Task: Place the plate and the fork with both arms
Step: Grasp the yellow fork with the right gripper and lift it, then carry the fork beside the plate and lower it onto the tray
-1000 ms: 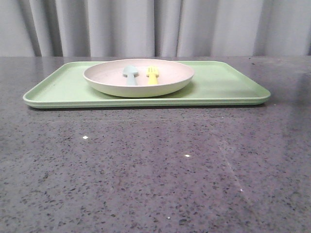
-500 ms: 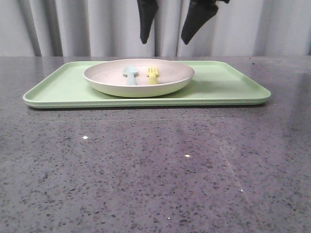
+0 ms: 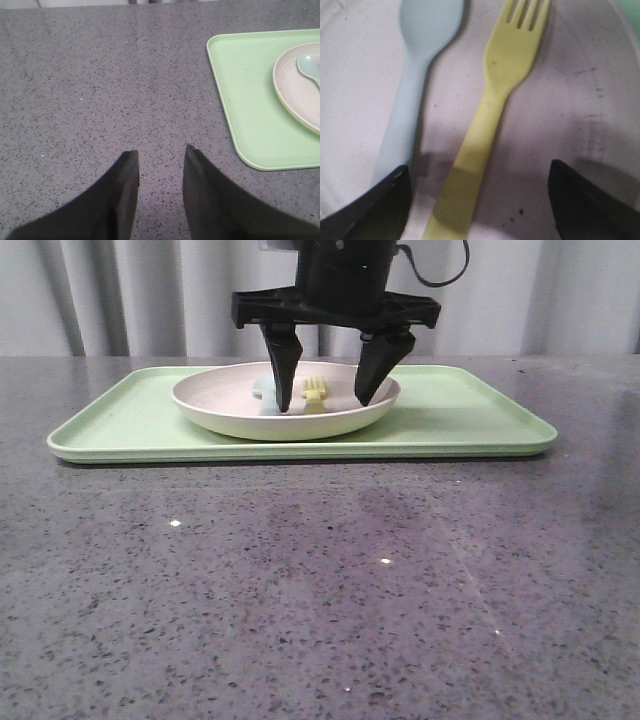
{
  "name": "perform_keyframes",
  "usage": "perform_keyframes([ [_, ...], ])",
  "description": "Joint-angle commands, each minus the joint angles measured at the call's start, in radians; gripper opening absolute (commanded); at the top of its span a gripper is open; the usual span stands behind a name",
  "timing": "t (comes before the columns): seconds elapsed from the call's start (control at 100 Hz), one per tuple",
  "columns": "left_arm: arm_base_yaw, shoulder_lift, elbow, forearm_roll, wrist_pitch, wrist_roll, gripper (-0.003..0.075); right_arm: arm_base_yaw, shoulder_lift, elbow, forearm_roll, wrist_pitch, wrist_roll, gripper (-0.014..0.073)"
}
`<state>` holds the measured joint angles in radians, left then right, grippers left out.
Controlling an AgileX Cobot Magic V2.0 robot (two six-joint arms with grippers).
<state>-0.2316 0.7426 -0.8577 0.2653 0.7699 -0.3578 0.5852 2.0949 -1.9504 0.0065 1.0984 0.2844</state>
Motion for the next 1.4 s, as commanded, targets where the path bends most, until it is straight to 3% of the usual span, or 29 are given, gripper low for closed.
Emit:
perform_keyframes([
  [0.0,0.001,-0.004,-0.028,0.005,-0.07,-0.015,0.0217,-0.001,-0.051,-0.034,-0.014,-0.016,0.005,0.0559],
  [0.14,0.001,-0.004,-0.028,0.005,-0.07,-0.015,0.0218,-0.001,-0.048,-0.034,-0.014,-0.007,0.005,0.0511],
  [0.43,0.001,-0.004,-0.028,0.005,-0.07,-0.015,0.0218,-0.001,-0.048,-0.034,-0.016,-0.003,0.006,0.0137],
  [0.57,0.001,-0.004,-0.028,0.005,-0.07,-0.015,0.0218,-0.001,-0.049,-0.034,-0.016,-0.003,0.006,0.0039],
  [0.9,0.001,-0.004,-0.028,0.005,-0.07,-0.015,0.0217,-0.001,-0.102,-0.067,-0.023,0.023,0.006,0.0034],
  [1.05,0.001,-0.004,-0.028,0.005,-0.071,-0.015,0.0218,-0.004,-0.137,-0.075,-0.089,0.061,0.026,0.0034],
  [1.39,0.001,-0.004,-0.028,0.005,-0.071,-0.015,0.0217,-0.109,-0.174,-0.073,-0.187,0.22,0.068,0.0036],
])
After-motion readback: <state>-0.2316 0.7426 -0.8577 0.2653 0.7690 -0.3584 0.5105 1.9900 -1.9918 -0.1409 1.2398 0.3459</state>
